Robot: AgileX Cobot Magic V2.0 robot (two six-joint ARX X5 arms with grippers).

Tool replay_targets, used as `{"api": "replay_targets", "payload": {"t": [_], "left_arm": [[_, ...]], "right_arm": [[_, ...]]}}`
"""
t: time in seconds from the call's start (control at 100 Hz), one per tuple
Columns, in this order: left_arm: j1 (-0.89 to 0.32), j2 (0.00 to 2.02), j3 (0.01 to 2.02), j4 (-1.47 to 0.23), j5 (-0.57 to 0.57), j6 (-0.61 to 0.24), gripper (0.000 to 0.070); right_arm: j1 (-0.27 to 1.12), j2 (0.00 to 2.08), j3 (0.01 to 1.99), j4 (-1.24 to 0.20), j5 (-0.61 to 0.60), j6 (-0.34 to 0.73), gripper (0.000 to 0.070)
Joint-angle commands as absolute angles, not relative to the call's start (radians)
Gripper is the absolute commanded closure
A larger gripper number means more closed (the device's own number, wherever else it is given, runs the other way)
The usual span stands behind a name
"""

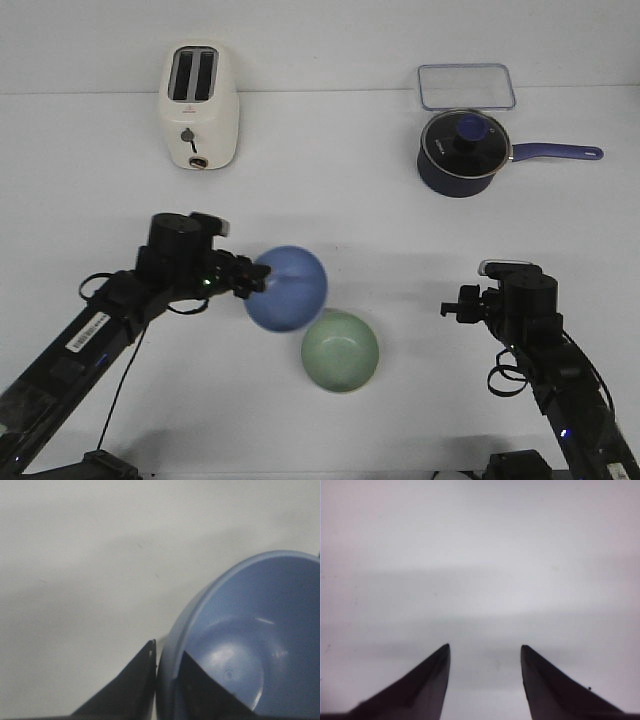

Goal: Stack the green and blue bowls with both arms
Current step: 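Lift the blue bowl with the left gripper and carry it over the green bowl, then lower the blue bowl into the green bowl and open the left gripper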

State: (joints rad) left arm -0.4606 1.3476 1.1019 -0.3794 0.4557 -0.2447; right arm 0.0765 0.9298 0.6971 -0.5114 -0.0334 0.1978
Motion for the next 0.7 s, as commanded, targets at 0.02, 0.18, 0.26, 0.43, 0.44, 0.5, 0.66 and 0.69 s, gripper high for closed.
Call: {"api": "replay_targets", "payload": {"t": [0.02, 0.18, 0.26, 0.43, 0.44, 0.5, 0.66, 0.69], "left_arm": [[-0.543, 1.396, 1.105, -0.364, 0.447, -0.226, 0.0687], [-0.652, 1.474, 1.106, -0.342, 0.434, -0.229, 0.0687], [-0.679, 1.513, 1.106, -0.340, 0.434, -0.228, 0.0687], [-0.709, 1.560, 1.106, -0.313, 0.439, -0.228, 0.0581], [-0.710, 1.560, 1.106, -0.312, 0.439, -0.228, 0.0551], [-0.710, 1.562, 1.106, -0.312, 0.438, -0.228, 0.0365], [-0.687, 1.526, 1.106, -0.316, 0.442, -0.228, 0.0277], [-0.674, 1.508, 1.106, -0.316, 0.441, -0.227, 0.0277]], "right_arm": [[0.077, 0.936, 0.704, -0.503, -0.038, 0.185, 0.0411], [0.077, 0.936, 0.704, -0.502, -0.056, 0.184, 0.0411], [0.077, 0.936, 0.704, -0.502, -0.057, 0.184, 0.0412], [0.077, 0.936, 0.704, -0.503, -0.057, 0.181, 0.0412], [0.077, 0.936, 0.704, -0.502, -0.057, 0.181, 0.0412], [0.077, 0.936, 0.704, -0.502, -0.057, 0.181, 0.0411], [0.077, 0.936, 0.704, -0.502, -0.060, 0.180, 0.0412], [0.077, 0.936, 0.704, -0.502, -0.065, 0.179, 0.0411]]}}
